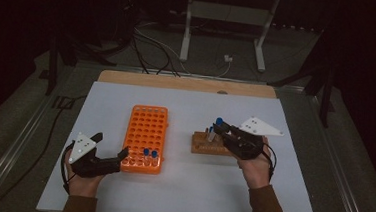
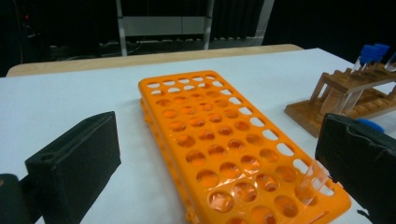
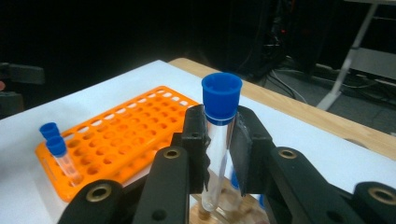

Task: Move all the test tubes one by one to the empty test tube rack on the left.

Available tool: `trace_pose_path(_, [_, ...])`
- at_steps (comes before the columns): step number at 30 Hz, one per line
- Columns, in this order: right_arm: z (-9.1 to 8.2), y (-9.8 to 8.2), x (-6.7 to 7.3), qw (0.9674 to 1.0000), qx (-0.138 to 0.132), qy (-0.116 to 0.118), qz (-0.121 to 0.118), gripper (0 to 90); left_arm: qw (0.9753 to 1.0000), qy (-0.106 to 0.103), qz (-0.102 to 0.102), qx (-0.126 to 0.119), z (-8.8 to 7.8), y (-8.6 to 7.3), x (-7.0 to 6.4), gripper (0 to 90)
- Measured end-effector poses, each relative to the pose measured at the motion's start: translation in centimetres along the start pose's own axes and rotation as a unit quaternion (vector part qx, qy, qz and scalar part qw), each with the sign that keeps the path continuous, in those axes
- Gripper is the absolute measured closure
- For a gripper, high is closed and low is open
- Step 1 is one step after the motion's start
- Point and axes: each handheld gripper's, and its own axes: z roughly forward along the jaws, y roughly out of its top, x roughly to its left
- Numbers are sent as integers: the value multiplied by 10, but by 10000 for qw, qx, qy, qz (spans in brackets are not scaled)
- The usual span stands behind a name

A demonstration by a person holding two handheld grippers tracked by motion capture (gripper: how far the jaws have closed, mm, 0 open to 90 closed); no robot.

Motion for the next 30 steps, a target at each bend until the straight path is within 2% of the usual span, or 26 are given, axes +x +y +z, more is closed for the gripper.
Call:
trace_pose_path(3, [6,2,6,10000,3,86,-21,768,9999,37,103,-51,0,4,-4,9])
trace_pose_path(16, [40,16,33,9986,101,500,-99,768,9994,-223,235,-158,9,25,-19,21])
trace_pose_path(25, [57,31,50,9971,96,742,-163,769,9982,-509,208,-250,22,42,-36,88])
trace_pose_path(30, [64,36,58,9955,82,942,-84,768,9959,-794,348,-264,31,51,-50,176])
